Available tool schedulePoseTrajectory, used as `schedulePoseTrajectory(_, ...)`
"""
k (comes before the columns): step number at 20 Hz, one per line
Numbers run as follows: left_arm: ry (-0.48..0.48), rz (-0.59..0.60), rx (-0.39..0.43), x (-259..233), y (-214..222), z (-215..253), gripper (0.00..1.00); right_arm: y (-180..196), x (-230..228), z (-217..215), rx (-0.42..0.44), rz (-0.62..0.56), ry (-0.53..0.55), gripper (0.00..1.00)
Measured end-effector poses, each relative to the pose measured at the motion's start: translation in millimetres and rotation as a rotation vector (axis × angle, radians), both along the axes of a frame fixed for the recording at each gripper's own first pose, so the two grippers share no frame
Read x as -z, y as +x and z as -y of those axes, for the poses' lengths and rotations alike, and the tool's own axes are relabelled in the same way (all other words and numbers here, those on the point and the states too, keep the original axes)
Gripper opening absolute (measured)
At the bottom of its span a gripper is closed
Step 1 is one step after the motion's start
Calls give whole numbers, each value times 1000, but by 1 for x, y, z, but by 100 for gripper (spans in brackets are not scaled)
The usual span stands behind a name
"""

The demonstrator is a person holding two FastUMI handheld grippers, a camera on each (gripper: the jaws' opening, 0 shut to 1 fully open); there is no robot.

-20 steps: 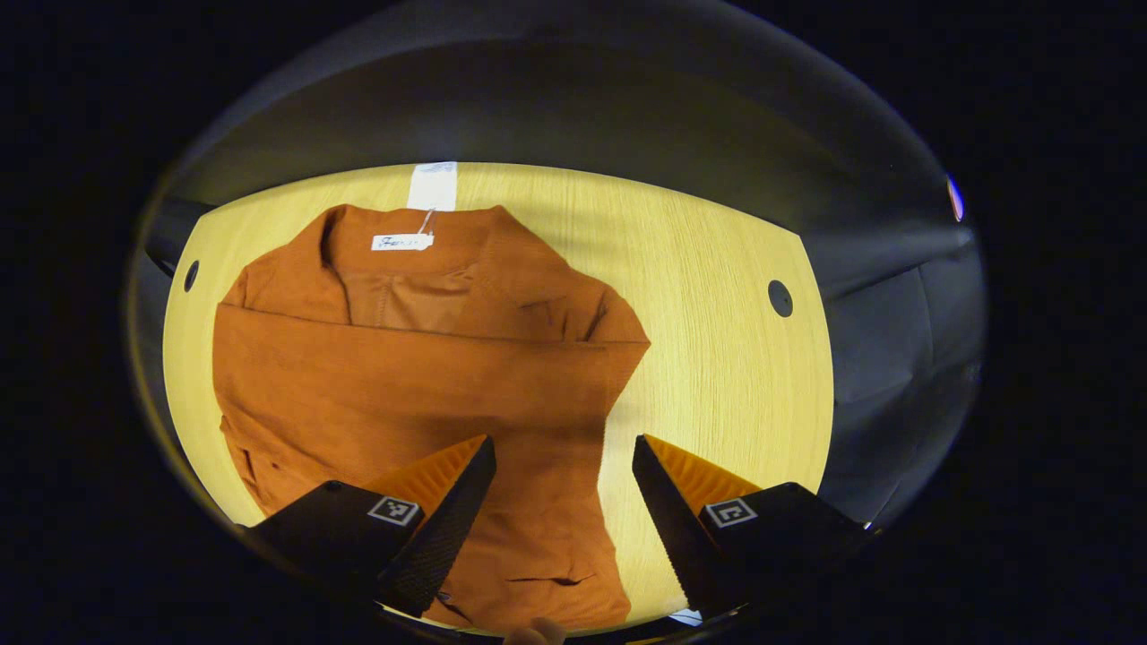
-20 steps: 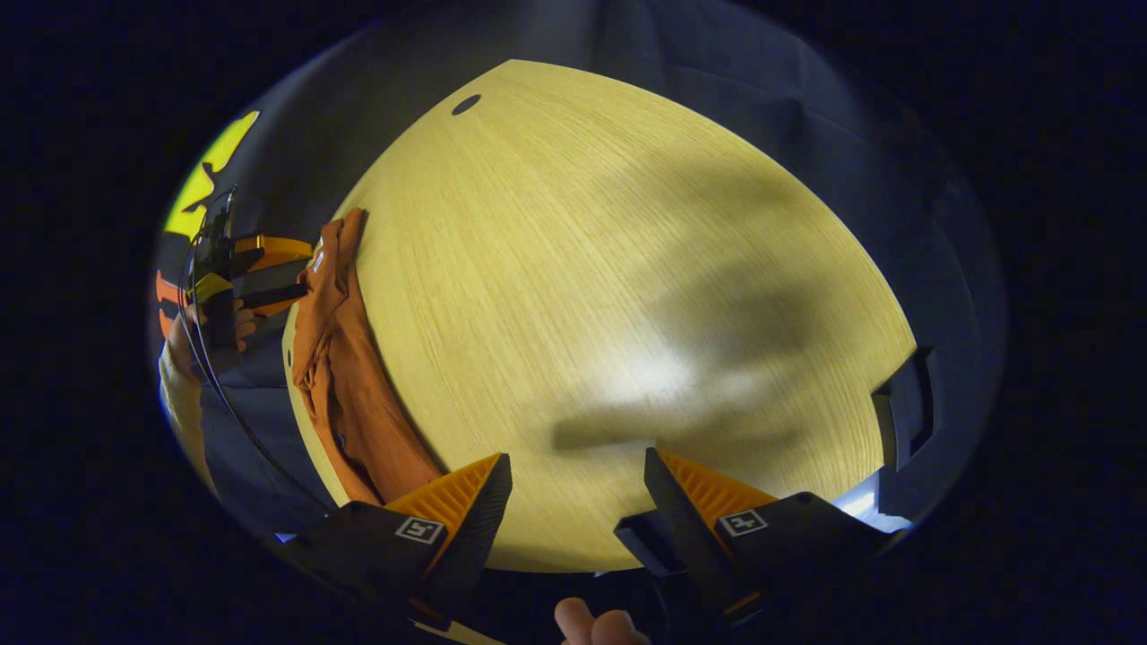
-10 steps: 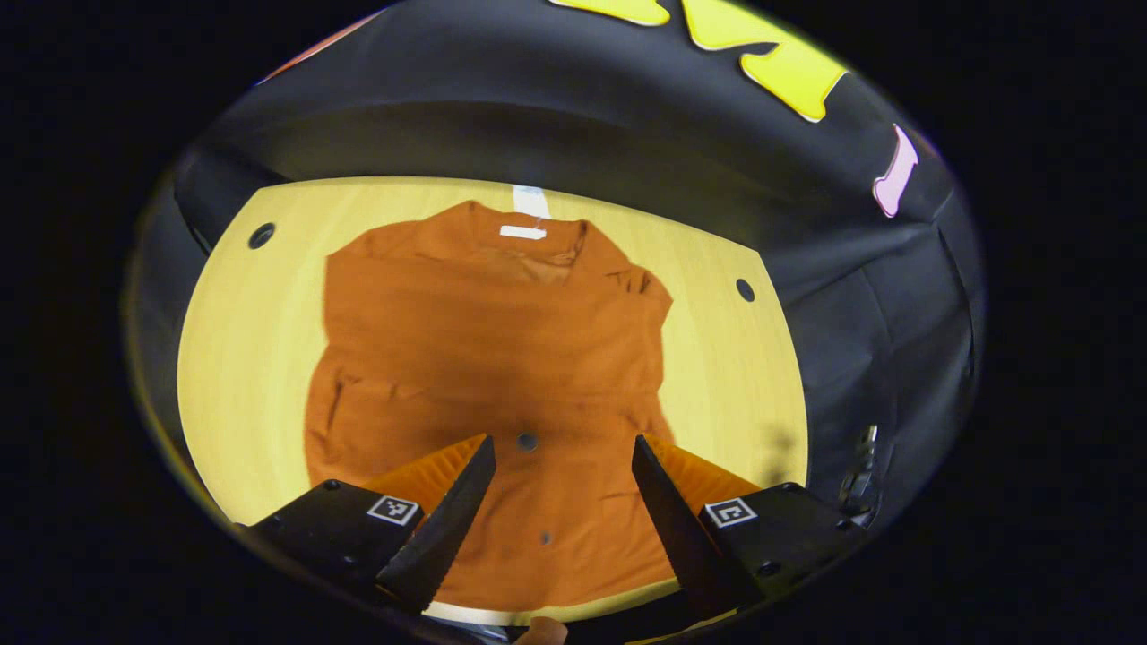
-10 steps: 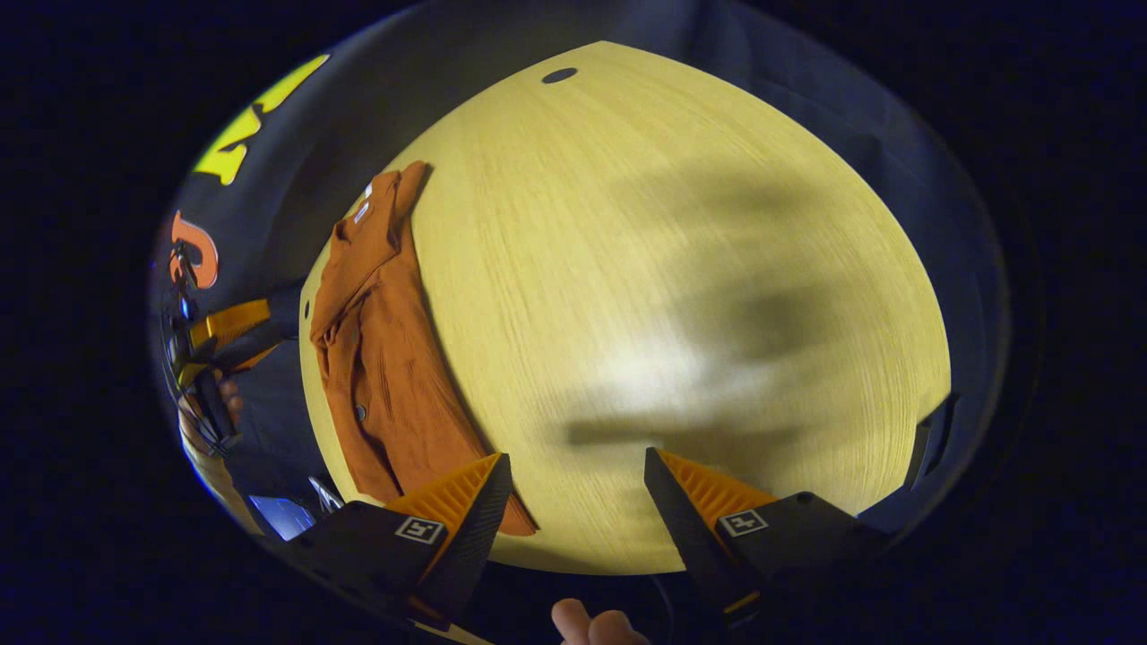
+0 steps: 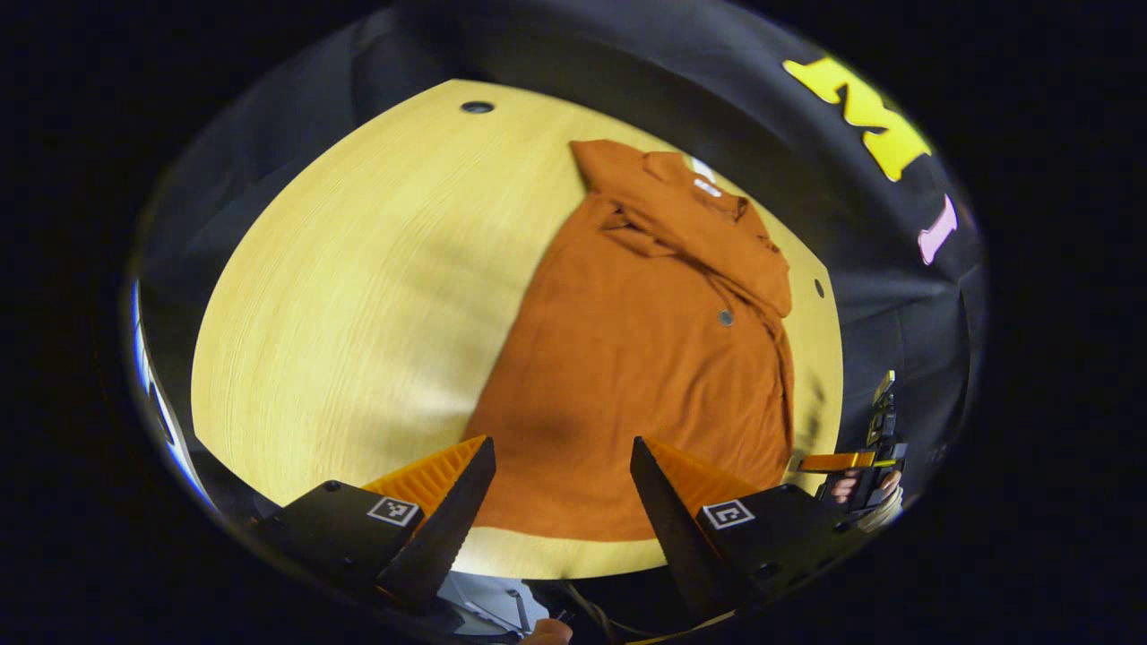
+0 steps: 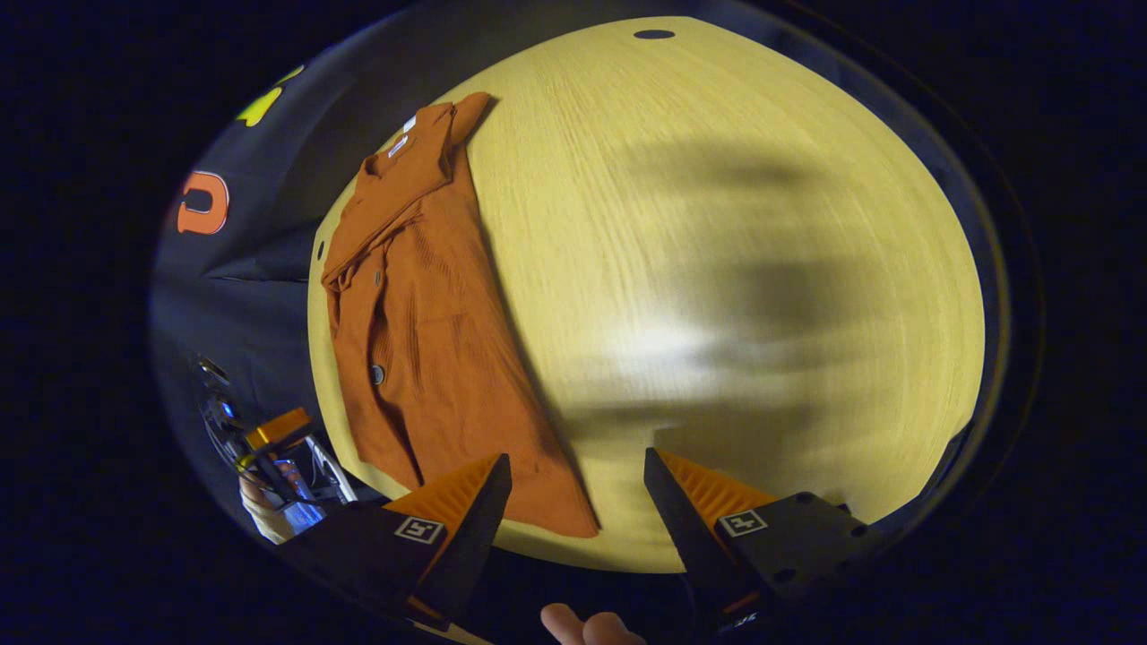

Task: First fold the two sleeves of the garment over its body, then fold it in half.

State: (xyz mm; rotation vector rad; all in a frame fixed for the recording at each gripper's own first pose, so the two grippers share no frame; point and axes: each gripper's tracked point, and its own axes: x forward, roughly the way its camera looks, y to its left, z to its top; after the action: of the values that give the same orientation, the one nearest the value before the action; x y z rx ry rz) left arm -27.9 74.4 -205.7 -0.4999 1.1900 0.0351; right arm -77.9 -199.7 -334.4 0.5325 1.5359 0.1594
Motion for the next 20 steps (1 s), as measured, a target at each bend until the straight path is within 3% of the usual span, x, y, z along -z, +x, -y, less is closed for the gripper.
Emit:
schedulePoseTrajectory(4,-85,-74,52,19,-12,1,99,-16,7,1,-63,11,-6,95)
schedulePoseTrajectory(7,-152,-49,125,27,-7,13,98,-17,-10,-24,-6,66,217,93)
schedulePoseTrajectory(8,-177,-48,137,28,-4,19,98,-18,-6,-23,18,53,224,89)
schedulePoseTrajectory(9,-197,-41,150,28,-2,21,98,-22,1,-17,38,29,208,94)
schedulePoseTrajectory(10,-212,-31,166,28,0,22,100,-26,8,-13,46,12,195,87)
schedulePoseTrajectory(11,-224,-30,184,27,-1,24,98,-32,13,-10,48,-14,186,93)
schedulePoseTrajectory(13,-264,-54,244,24,-10,28,98,-37,10,-14,75,-56,236,94)
schedulePoseTrajectory(14,-277,-55,264,25,-11,32,98,-35,11,-14,94,-62,245,87)
schedulePoseTrajectory(16,-323,-74,281,25,-15,36,98,-35,11,-14,112,-72,255,92)
schedulePoseTrajectory(20,-355,-105,279,24,-13,35,97,-42,14,-22,46,-70,237,89)
